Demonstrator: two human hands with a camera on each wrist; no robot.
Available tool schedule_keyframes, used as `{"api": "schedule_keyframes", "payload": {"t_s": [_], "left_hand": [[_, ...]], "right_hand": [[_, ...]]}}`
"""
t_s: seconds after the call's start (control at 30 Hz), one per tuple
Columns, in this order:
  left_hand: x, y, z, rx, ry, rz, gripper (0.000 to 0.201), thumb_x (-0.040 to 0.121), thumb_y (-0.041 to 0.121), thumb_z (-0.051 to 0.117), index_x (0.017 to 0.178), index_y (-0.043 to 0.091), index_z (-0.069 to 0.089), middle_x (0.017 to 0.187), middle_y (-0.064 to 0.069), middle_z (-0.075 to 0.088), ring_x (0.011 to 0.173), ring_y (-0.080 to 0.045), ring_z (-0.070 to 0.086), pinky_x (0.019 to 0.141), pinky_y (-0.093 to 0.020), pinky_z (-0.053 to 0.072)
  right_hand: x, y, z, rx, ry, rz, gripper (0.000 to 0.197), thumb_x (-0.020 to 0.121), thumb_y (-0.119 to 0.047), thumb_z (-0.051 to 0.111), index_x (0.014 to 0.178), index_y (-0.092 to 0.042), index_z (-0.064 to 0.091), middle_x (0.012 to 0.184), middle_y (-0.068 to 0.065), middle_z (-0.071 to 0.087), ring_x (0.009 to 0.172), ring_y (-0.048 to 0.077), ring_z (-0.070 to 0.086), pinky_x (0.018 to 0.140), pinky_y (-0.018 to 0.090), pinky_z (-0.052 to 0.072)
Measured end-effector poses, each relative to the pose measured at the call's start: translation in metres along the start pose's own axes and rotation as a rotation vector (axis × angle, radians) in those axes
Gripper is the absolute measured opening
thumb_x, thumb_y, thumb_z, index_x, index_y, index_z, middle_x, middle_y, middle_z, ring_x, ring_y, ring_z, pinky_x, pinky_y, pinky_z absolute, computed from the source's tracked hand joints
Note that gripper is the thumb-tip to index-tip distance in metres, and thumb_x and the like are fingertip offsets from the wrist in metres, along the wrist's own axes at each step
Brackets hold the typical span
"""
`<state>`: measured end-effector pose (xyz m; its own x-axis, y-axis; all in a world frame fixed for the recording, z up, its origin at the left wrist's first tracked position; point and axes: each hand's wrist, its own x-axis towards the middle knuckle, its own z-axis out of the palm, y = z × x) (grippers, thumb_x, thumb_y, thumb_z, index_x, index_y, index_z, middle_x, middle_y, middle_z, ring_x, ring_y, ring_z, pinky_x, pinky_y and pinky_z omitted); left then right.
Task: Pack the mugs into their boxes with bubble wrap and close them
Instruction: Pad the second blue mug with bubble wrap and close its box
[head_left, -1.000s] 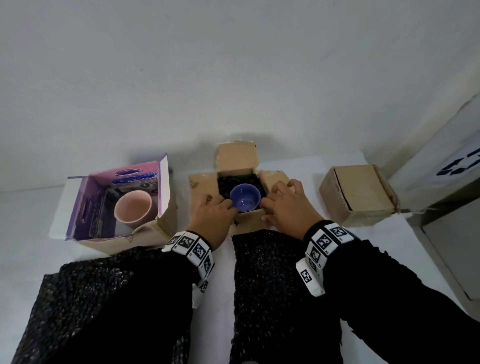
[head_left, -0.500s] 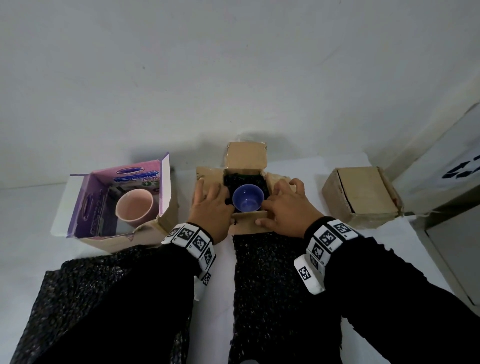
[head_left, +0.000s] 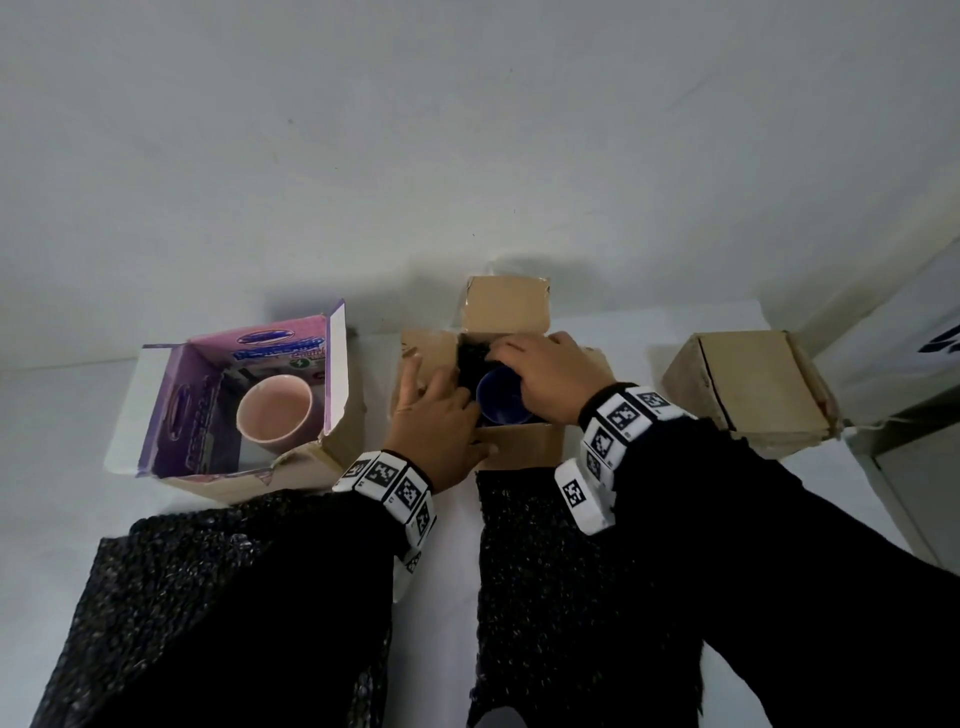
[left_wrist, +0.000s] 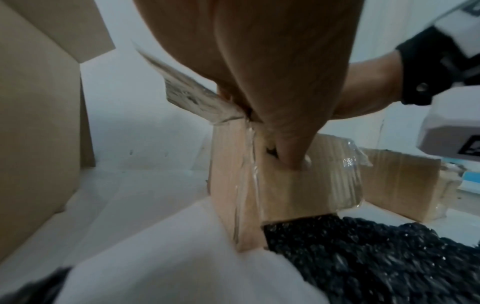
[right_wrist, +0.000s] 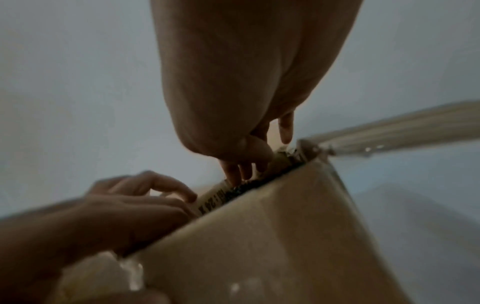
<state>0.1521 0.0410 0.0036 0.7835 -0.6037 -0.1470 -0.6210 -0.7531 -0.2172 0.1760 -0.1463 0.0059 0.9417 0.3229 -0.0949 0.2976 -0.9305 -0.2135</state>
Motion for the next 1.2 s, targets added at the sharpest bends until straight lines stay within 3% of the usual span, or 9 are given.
{"api": "schedule_keyframes", "payload": {"t_s": [0.2,0.4,0.57,0.67,0.77,0.83,0.9,1.07,1.2], "left_hand": [[-0.003,0.002,0.005,-0.004,0.024,-0.021,0.050,0.092,0.063,0.035,0.111,0.027,0.064,0.126,0.010,0.057,0.143,-0.023,0.019,0.109,-0.066,-0.008],[0.003,0.005,0.009,-0.006,0.104,-0.089,0.045,0.089,0.063,0.043,0.107,0.030,0.067,0.122,0.010,0.058,0.138,-0.022,0.026,0.111,-0.061,-0.004],[-0.004,0.013,0.014,-0.115,0.249,-0.028,0.034,0.085,0.050,0.058,0.108,0.025,0.064,0.112,0.004,0.062,0.108,-0.023,0.052,0.100,-0.043,0.028],[-0.020,0.027,0.017,-0.235,0.386,-0.012,0.028,0.081,0.035,0.064,0.105,0.022,0.063,0.108,0.002,0.061,0.095,-0.025,0.056,0.084,-0.039,0.038],[-0.043,0.043,0.019,-0.253,0.468,-0.006,0.024,0.079,0.035,0.062,0.100,0.022,0.065,0.109,0.002,0.060,0.095,-0.025,0.056,0.082,-0.040,0.038],[-0.060,0.055,0.026,-0.248,0.412,-0.007,0.028,0.079,0.045,0.059,0.096,0.024,0.065,0.107,0.002,0.061,0.095,-0.025,0.055,0.083,-0.042,0.037],[-0.076,0.067,0.036,-0.243,0.290,0.001,0.040,0.082,0.057,0.046,0.095,0.025,0.065,0.101,0.003,0.061,0.092,-0.024,0.055,0.082,-0.042,0.038],[-0.107,0.086,0.062,-0.266,-0.027,0.009,0.076,0.079,0.079,0.021,0.125,0.026,0.049,0.119,0.002,0.055,0.108,-0.022,0.050,0.090,-0.040,0.035],[-0.119,0.092,0.066,-0.344,-0.112,-0.030,0.096,0.068,0.090,0.020,0.136,0.025,0.037,0.130,0.003,0.049,0.118,-0.021,0.044,0.096,-0.039,0.035]], "right_hand": [[0.010,-0.003,0.014,-0.277,-0.074,0.039,0.046,0.086,-0.026,0.056,0.132,-0.026,0.049,0.128,-0.003,0.055,0.125,0.019,0.043,0.112,0.053,0.005],[-0.012,0.006,0.001,-0.062,0.150,0.103,0.047,0.082,-0.022,0.057,0.129,-0.029,0.054,0.135,-0.004,0.049,0.127,0.019,0.037,0.109,0.046,0.017],[-0.076,0.006,-0.006,0.315,0.426,0.023,0.020,0.083,-0.020,0.060,0.103,-0.023,0.063,0.098,-0.005,0.064,0.092,0.017,0.054,0.081,0.038,0.043],[-0.118,0.002,0.021,0.351,0.398,0.029,0.005,0.081,-0.027,0.062,0.087,-0.026,0.060,0.084,-0.010,0.061,0.078,0.013,0.056,0.071,0.039,0.048],[-0.153,-0.004,0.062,0.299,0.239,0.164,0.029,0.080,-0.029,0.067,0.108,-0.026,0.059,0.104,-0.003,0.060,0.097,0.021,0.057,0.083,0.041,0.049],[-0.172,-0.011,0.085,0.152,0.011,0.282,0.067,0.079,-0.051,0.066,0.137,-0.027,0.043,0.134,0.000,0.047,0.121,0.026,0.045,0.098,0.044,0.040],[-0.184,-0.020,0.099,0.026,-0.167,0.353,0.085,0.076,-0.063,0.063,0.146,-0.028,0.030,0.144,0.000,0.037,0.130,0.026,0.035,0.105,0.047,0.032],[-0.190,-0.032,0.100,0.079,-0.010,0.406,0.052,0.081,-0.040,0.068,0.127,-0.033,0.047,0.121,-0.007,0.055,0.117,0.021,0.042,0.096,0.040,0.028],[-0.195,-0.032,0.090,0.344,0.220,0.354,0.020,0.080,-0.023,0.069,0.091,-0.027,0.053,0.095,-0.005,0.053,0.094,0.021,0.050,0.078,0.035,0.037]]}}
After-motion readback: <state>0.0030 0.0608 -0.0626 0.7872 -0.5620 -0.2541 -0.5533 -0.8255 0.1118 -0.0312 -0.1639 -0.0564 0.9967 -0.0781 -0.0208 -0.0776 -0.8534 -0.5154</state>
